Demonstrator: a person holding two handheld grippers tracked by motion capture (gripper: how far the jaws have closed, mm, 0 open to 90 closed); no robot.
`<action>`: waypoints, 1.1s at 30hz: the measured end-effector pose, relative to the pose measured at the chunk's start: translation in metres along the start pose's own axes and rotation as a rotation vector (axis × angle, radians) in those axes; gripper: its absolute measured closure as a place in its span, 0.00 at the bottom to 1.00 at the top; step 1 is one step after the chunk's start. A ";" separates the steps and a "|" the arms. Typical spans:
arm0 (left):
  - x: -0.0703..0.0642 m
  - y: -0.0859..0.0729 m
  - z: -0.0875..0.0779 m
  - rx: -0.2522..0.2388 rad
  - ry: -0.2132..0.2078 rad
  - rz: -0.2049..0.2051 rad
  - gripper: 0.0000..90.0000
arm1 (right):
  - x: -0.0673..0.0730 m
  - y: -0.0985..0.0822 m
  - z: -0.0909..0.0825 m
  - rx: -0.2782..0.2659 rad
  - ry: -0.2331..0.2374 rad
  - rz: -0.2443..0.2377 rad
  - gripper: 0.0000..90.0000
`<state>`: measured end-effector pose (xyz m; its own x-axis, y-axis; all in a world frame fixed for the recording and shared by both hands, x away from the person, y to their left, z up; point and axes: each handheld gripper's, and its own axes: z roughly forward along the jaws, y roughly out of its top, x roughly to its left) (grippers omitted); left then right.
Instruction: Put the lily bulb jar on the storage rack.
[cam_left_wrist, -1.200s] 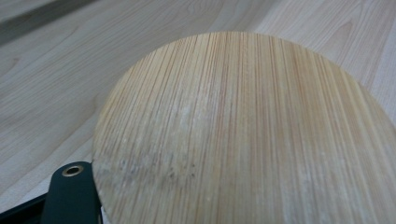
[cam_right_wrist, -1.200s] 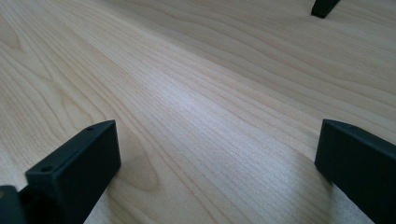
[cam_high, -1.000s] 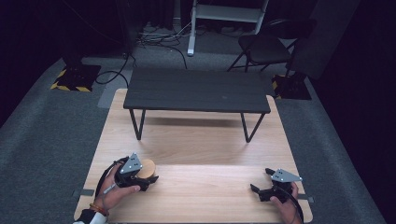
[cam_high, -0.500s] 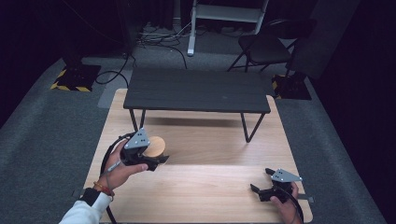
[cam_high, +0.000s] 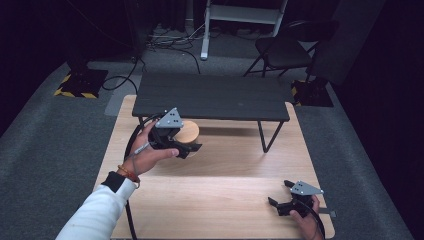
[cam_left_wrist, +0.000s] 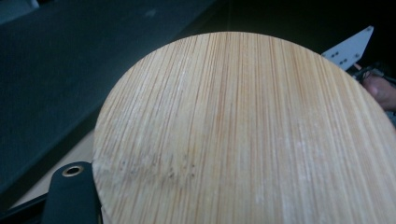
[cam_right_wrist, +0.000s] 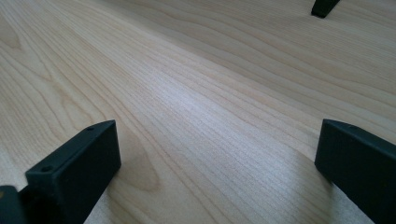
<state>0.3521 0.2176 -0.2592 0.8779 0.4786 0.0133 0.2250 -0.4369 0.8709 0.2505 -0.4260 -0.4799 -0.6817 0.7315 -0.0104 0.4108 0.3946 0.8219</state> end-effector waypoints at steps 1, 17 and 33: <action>0.002 0.005 0.002 -0.006 -0.005 0.001 0.29 | 0.000 0.000 0.000 0.000 0.000 0.000 0.00; 0.029 0.070 0.040 0.014 0.035 0.033 0.29 | 0.000 0.000 0.000 0.000 0.000 0.000 0.00; 0.064 0.087 0.094 0.030 0.089 0.007 0.29 | 0.000 0.000 0.000 0.000 0.000 -0.001 0.00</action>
<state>0.4675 0.1384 -0.2284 0.8389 0.5406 0.0643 0.2326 -0.4627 0.8555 0.2505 -0.4260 -0.4799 -0.6819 0.7313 -0.0109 0.4104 0.3949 0.8220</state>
